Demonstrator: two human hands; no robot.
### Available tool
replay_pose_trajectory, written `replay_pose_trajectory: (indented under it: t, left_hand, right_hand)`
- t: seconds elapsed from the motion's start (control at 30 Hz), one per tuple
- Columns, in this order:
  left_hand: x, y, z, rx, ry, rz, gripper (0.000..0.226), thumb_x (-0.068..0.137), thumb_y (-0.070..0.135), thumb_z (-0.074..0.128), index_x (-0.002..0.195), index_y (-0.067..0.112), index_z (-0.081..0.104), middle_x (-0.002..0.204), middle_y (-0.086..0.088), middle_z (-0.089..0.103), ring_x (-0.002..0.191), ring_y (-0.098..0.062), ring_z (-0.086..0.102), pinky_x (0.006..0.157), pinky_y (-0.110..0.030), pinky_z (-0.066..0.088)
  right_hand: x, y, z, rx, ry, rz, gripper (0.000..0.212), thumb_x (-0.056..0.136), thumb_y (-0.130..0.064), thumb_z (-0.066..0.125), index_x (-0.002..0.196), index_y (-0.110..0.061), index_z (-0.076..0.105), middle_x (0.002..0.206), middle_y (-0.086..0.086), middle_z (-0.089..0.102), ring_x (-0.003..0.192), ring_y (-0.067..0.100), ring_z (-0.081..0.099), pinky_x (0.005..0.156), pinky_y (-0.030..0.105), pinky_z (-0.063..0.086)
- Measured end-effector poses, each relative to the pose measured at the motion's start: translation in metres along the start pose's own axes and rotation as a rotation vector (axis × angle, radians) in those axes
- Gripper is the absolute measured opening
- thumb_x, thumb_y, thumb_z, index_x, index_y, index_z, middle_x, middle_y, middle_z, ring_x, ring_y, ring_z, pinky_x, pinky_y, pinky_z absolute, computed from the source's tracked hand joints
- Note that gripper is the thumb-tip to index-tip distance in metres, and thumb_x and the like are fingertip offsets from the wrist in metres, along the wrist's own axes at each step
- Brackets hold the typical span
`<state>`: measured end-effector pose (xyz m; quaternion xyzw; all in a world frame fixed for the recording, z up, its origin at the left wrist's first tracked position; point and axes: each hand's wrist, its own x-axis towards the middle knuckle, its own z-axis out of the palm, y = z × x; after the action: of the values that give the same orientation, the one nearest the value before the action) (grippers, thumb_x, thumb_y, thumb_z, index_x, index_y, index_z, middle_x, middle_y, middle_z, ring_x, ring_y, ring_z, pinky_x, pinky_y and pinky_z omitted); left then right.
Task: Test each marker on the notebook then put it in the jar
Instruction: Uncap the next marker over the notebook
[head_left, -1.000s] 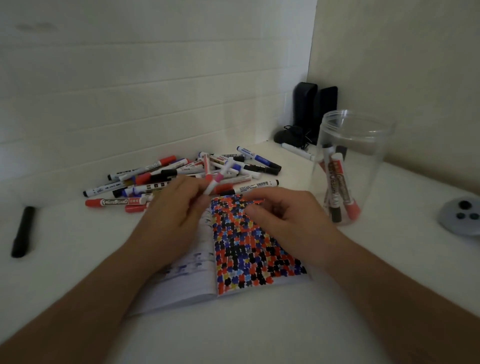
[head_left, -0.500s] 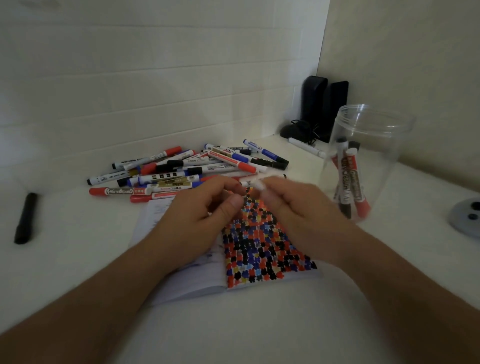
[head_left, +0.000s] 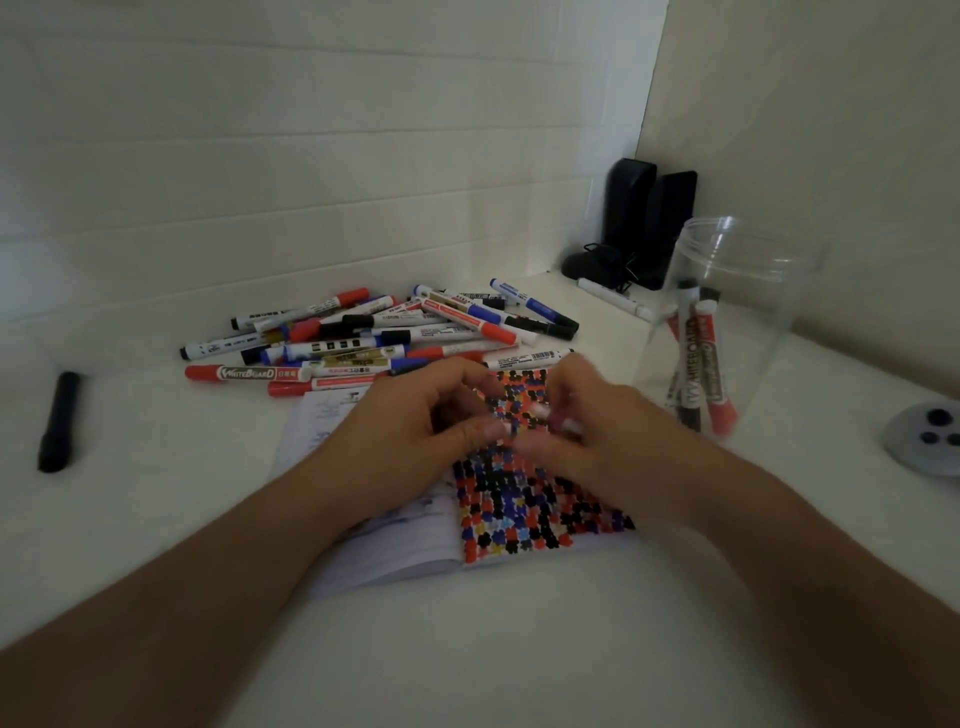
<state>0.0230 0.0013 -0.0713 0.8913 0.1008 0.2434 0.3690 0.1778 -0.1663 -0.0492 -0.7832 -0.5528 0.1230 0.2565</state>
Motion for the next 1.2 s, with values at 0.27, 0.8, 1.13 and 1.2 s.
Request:
replay_pose_trajectory:
  t: [0.27, 0.8, 1.13, 1.2]
  left_hand:
    - [-0.001, 0.004, 0.004, 0.166, -0.228, 0.047, 0.024, 0.087, 0.044, 0.078, 0.110, 0.040, 0.075, 0.098, 0.024, 0.073, 0.093, 0.006, 0.067, 0.084, -0.028, 0.060]
    - [-0.006, 0.004, 0.010, 0.223, -0.332, 0.106, 0.020, 0.091, 0.045, 0.074, 0.110, 0.048, 0.073, 0.101, 0.026, 0.068, 0.093, 0.006, 0.064, 0.081, -0.023, 0.057]
    - [-0.005, 0.004, 0.011, 0.234, -0.334, 0.080, 0.020, 0.091, 0.043, 0.074, 0.110, 0.048, 0.073, 0.101, 0.028, 0.067, 0.095, 0.007, 0.062, 0.081, -0.016, 0.053]
    - [-0.005, 0.005, 0.010, 0.229, -0.340, 0.076, 0.020, 0.091, 0.042, 0.074, 0.110, 0.048, 0.073, 0.102, 0.028, 0.067, 0.096, 0.007, 0.063, 0.081, -0.015, 0.053]
  right_hand:
    - [-0.017, 0.002, -0.053, 1.362, -0.131, -0.040, 0.037, 0.087, 0.009, 0.059, 0.106, -0.016, 0.077, 0.105, 0.012, 0.073, 0.085, 0.022, 0.071, 0.069, 0.028, 0.061]
    - [-0.054, 0.013, -0.002, 0.684, -0.015, 0.054, 0.013, 0.080, -0.025, 0.076, 0.070, -0.020, 0.071, 0.065, 0.005, 0.068, 0.055, 0.012, 0.059, 0.049, 0.020, 0.046]
    - [-0.050, 0.008, 0.004, 0.452, 0.131, 0.135, 0.033, 0.087, -0.005, 0.079, 0.062, -0.010, 0.057, 0.052, 0.007, 0.064, 0.043, 0.015, 0.053, 0.042, 0.021, 0.042]
    - [-0.050, 0.008, 0.006, 0.422, 0.161, 0.151, 0.036, 0.085, -0.004, 0.078, 0.058, -0.012, 0.055, 0.051, 0.006, 0.064, 0.043, 0.014, 0.054, 0.042, 0.021, 0.042]
